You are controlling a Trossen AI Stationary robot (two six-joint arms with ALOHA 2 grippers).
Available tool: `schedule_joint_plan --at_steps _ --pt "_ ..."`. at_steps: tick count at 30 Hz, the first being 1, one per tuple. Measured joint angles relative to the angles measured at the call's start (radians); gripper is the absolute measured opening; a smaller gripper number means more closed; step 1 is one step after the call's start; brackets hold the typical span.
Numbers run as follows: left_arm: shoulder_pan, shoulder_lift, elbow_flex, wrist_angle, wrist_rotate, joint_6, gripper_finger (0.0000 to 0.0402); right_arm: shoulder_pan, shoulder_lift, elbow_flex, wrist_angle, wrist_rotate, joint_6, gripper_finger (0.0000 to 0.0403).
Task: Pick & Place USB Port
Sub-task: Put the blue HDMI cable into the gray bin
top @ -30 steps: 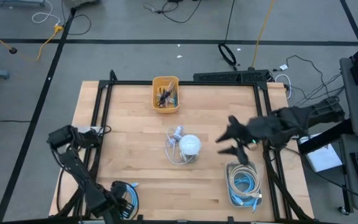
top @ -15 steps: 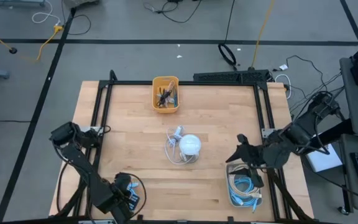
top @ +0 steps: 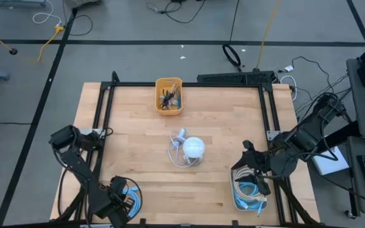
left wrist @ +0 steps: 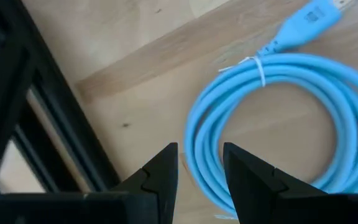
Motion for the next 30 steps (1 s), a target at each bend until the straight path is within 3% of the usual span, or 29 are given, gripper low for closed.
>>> schedule_joint_plan --at_steps 6,19,21,25,28,30 --pt "-0.029 0.0 -0.096 0.18 0.011 -0.051 0.0132 0.0 0.0 0.0 0.009 -0.001 0.006 0.0199" --pt "-0.052 -0.008 -0.266 0.393 0.051 -0.122 0.0127 0.0 0.0 0.0 0.064 -0.001 0.013 0.0199" --pt "-0.045 -0.009 -0.277 0.413 0.051 -0.147 0.0106 0.0 0.0 0.0 0.064 -0.001 0.015 0.0199" --pt "-0.032 -0.008 -0.277 0.432 0.043 -0.153 0.0024 0.0 0.0 0.0 0.054 -0.001 0.022 0.0199" --pt "-0.023 -0.015 -0.277 0.473 0.021 -0.191 0.0022 0.0 0.0 0.0 0.028 -0.001 0.045 0.0199" --pt "-0.023 -0.029 -0.263 0.532 -0.088 -0.229 0.0022 0.0 0.0 0.0 -0.001 -0.003 0.071 0.0199"
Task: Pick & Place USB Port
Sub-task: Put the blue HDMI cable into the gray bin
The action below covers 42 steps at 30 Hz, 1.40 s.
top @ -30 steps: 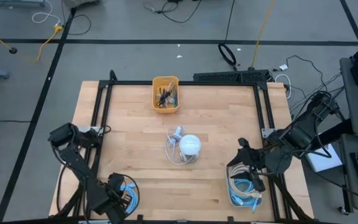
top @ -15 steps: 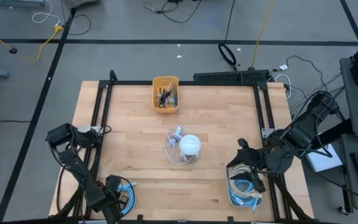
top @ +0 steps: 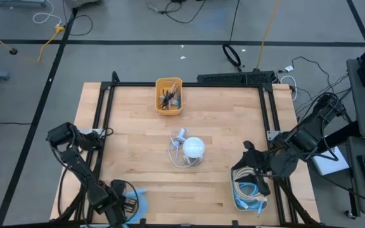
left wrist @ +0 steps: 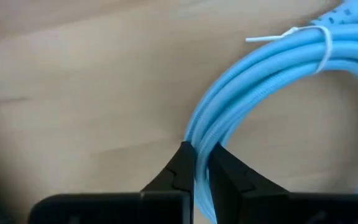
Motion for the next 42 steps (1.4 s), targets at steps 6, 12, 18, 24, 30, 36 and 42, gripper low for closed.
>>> schedule_joint_plan --at_steps 6,12,18,24,30,36,42 --pt "0.035 -0.022 0.101 -0.041 -0.294 -0.025 0.0022 0.0 -0.001 -0.016 -0.064 0.0 0.088 0.0199" --pt "0.118 -0.023 0.24 -0.133 -0.547 0.027 0.0019 -0.001 -0.001 -0.17 0.108 -0.029 0.254 0.0199" --pt "0.279 -0.023 0.359 -0.136 -0.574 0.28 0.0009 -0.008 0.0 -0.435 0.73 -0.128 0.388 0.0199" --pt "0.418 -0.024 0.496 -0.077 -0.636 0.551 0.0009 -0.057 -0.007 -0.586 0.984 -0.155 0.507 0.0199" --pt "0.466 -0.027 0.6 -0.096 -0.633 0.687 0.0009 -0.11 -0.013 -0.594 1.102 -0.182 0.544 0.0221" --pt "0.453 -0.025 0.615 -0.1 -0.577 0.689 0.0009 -0.19 -0.032 -0.594 1.137 -0.182 0.537 0.0272" --pt "0.437 -0.008 0.615 -0.076 -0.57 0.663 0.0009 -0.243 -0.03 -0.594 1.131 -0.191 0.524 0.0304"
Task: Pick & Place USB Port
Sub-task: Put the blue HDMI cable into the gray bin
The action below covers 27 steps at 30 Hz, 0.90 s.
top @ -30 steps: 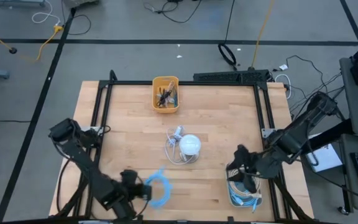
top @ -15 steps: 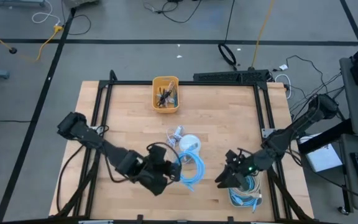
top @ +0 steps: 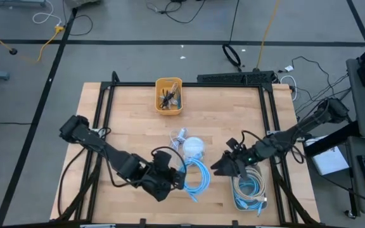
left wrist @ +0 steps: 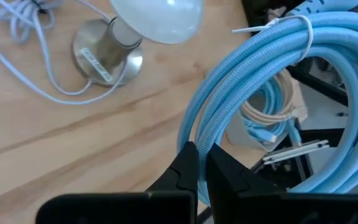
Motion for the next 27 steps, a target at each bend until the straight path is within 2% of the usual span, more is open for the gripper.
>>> schedule_joint_plan --at_steps 9,12,18,23,27 --pt "0.055 0.08 0.025 0.099 0.11 0.05 0.0009 -0.035 0.028 0.001 0.04 -0.03 0.018 0.0308" --pt "0.072 0.116 0.105 0.06 0.115 0.093 0.0009 -0.035 0.038 0.001 0.054 -0.043 0.024 0.0308" --pt "0.099 0.186 0.345 -0.187 0.101 0.149 0.0009 -0.026 0.039 0.001 0.086 -0.047 0.028 0.0302" --pt "0.111 0.221 0.458 -0.253 0.091 0.196 0.0009 -0.025 0.039 0.001 0.098 -0.069 0.036 0.0259" --pt "0.108 0.227 0.462 -0.28 0.107 0.184 0.0009 -0.011 0.039 0.001 0.112 -0.071 0.031 0.0188"
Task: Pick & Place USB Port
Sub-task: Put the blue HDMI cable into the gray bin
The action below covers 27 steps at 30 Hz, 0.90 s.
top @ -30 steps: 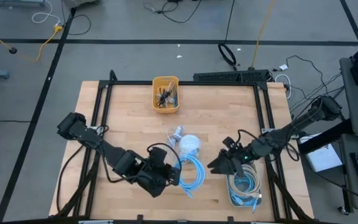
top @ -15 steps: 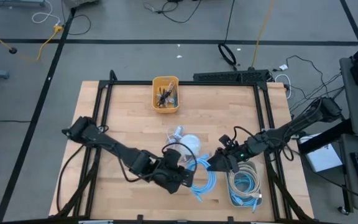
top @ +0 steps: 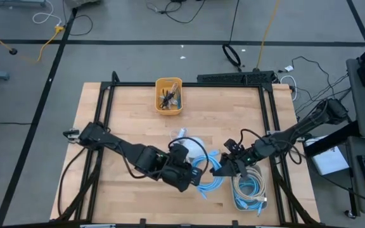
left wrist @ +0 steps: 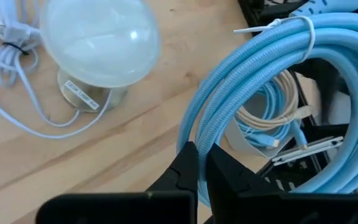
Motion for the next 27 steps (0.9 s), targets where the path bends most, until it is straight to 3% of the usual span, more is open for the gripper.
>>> schedule_joint_plan --at_steps 6,8,16,21,27 --pt "-0.011 0.008 0.0 0.01 -0.017 -0.013 0.0009 0.026 0.0 0.0 0.019 -0.006 -0.024 0.0054" --pt "-0.01 0.008 0.0 0.028 -0.023 0.0 0.0009 0.031 0.0 0.0 0.029 -0.023 -0.033 0.0029" --pt "-0.02 0.008 0.0 0.155 -0.045 0.089 0.0031 0.084 -0.046 -0.001 0.048 -0.014 -0.034 0.0029" --pt "-0.047 -0.004 0.002 0.247 -0.116 0.124 0.0064 0.151 -0.165 -0.002 0.025 0.032 -0.093 0.0029" --pt "-0.082 -0.011 -0.002 0.373 -0.272 0.165 0.0094 0.314 -0.34 0.0 -0.021 0.171 -0.245 0.0029"
